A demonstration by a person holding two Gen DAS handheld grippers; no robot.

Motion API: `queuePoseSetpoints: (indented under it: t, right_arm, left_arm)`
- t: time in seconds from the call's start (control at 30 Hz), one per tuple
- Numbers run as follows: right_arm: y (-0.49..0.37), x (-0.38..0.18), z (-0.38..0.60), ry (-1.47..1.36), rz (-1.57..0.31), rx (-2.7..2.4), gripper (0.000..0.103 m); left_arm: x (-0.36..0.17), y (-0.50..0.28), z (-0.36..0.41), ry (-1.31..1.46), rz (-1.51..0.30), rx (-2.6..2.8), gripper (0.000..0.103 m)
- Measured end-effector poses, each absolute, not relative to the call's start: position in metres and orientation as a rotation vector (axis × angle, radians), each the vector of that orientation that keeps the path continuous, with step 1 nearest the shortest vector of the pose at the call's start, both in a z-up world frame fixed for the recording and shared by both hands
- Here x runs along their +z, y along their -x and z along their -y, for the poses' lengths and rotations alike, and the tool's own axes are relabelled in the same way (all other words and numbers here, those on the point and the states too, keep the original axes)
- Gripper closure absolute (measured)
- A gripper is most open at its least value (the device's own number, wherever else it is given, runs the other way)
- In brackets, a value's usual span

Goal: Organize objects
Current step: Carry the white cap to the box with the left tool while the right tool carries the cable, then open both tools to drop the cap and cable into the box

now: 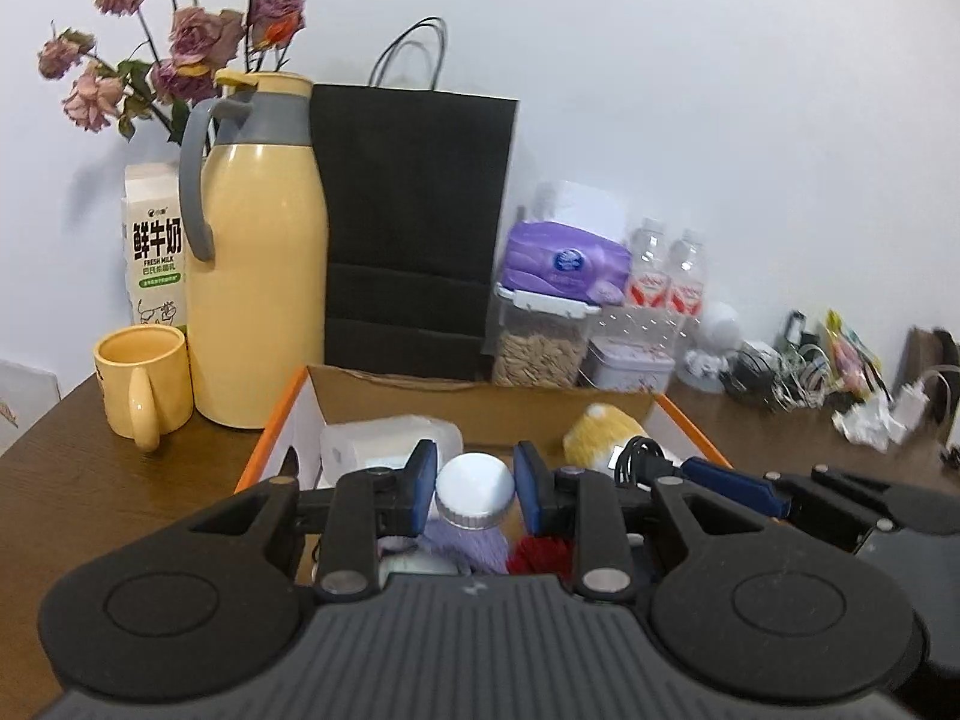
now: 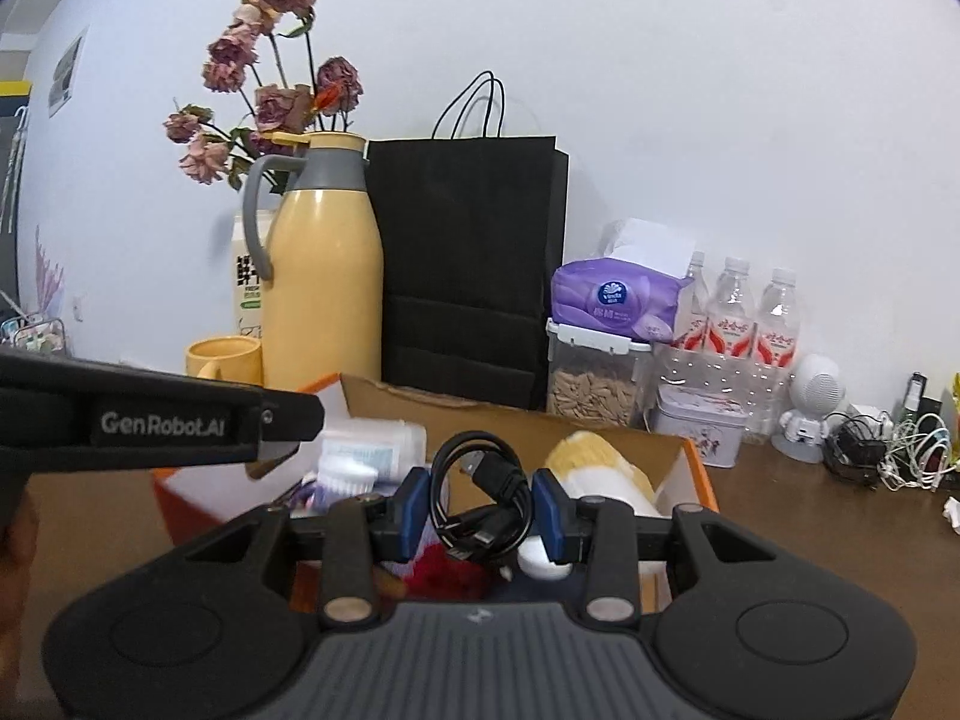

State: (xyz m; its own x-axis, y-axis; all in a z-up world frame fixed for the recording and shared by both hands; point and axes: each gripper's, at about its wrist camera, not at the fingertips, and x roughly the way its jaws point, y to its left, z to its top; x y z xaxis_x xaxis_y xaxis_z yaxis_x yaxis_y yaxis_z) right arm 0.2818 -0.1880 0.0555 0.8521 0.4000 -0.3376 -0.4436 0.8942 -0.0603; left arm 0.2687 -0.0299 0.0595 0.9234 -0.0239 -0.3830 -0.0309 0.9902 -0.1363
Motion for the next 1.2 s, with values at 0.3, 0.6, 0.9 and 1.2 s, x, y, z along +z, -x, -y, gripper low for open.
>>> queuePoseSetpoints:
  t: [0.3,0.6,0.9,1.2]
  right_arm:
    - [-0.327,0.035,0.172,0.135,-0.366,0.412,0.067]
    - [-0.332,0.025,0.179,0.113,-0.401,0.418,0.066]
    - [-0.322,0.032,0.190,0.082,-0.370,0.378,0.007]
    - [-0.324,0.033,0.194,0.069,-0.382,0.360,0.000]
  left_arm:
    - [0.038,-0.309,0.012,0.157,-0.429,0.067,0.074]
    - [0.025,-0.313,0.016,0.095,-0.436,0.094,0.065]
    - [0.037,-0.296,0.019,0.060,-0.342,0.149,0.000]
    - [0.039,-0.295,0.020,0.065,-0.347,0.149,0.000]
